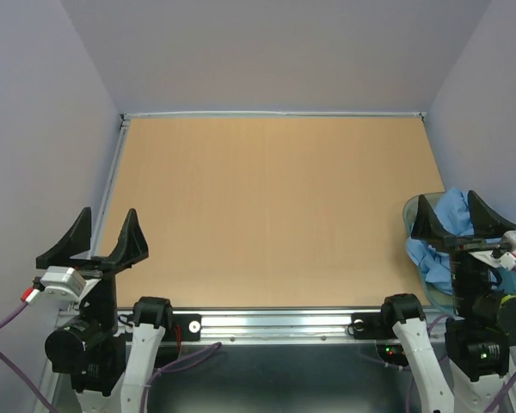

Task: Fold and stack the long sleeve shirts
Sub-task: Grab the shirt from the pile

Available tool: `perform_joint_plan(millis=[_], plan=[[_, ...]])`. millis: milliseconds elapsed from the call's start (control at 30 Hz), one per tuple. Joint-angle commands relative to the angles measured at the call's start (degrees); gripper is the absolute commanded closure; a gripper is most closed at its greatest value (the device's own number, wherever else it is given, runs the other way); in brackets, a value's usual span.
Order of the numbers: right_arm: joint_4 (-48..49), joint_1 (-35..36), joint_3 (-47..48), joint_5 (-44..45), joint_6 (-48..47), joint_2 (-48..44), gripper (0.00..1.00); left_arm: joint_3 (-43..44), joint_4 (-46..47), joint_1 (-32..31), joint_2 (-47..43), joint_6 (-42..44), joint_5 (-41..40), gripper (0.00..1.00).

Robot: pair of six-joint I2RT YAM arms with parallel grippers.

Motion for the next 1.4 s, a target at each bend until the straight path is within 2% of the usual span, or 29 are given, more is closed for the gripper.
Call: perform_joint_plan(millis=[0, 133, 233, 367, 433, 467, 567, 633, 800, 967, 1067, 1267, 1367], plan=[[2.0, -0.2, -1.8, 6.6, 3.2, 0.6, 0.0, 2.0, -0.7, 0.0, -3.8, -2.0, -1.2, 0.01], [2.0, -0.2, -2.4, 8.0, 4.4, 5.7, 0.0, 3.4, -4.0, 0.0, 2.8, -6.0, -2.2, 0.01], [0.9, -0.2, -1.2, 17.2, 12.3, 12.8, 0.0, 3.1, -4.0, 0.0, 7.6, -8.3, -3.1, 0.01], [-1.6, -0.2, 1.5, 19.2, 16.7, 23.3, 0.0, 1.1, -4.2, -0.1, 14.6, -8.7, -3.5, 0.01], [-3.9, -0.2, 3.4, 23.4, 21.2, 27.6, 0.0, 1.1, -5.9, -0.1, 20.4, -10.1, -3.6, 0.01], [-5.4, -0.2, 4.3, 26.1, 24.0, 32.4, 0.0, 1.4, -6.4, -0.1, 22.3, -11.1, -1.5, 0.01], [-10.5, -0.2, 6.6, 31.0, 27.3, 38.2, 0.0, 1.8, -7.4, -0.1, 29.1, -12.5, 1.3, 0.01], [-13.0, -0.2, 6.4, 37.2, 29.6, 43.1, 0.0, 1.3, -7.7, -0.1, 32.9, -13.4, 5.8, 0.01], [-22.3, -1.8, 7.2, 46.6, 34.9, 55.2, 0.0, -0.9, -7.7, -0.1, 38.5, -13.4, 13.0, 0.01], [-23.8, -13.5, 5.1, 44.5, 40.5, 60.1, 0.0, -4.6, -5.8, -0.2, 40.7, -12.4, 15.9, 0.01], [-23.8, -17.7, 2.9, 47.7, 45.0, 63.1, 0.0, -7.0, -3.9, -0.1, 42.7, -12.1, 18.4, 0.02], [-23.9, -20.9, 0.9, 49.3, 52.4, 65.7, 0.0, -10.3, -0.9, -0.1, 47.6, -12.2, 21.7, 0.02], [-23.8, -22.4, 0.9, 47.0, 54.4, 69.3, 0.0, -10.1, -0.9, -0.1, 47.9, -12.0, 22.2, 0.02]])
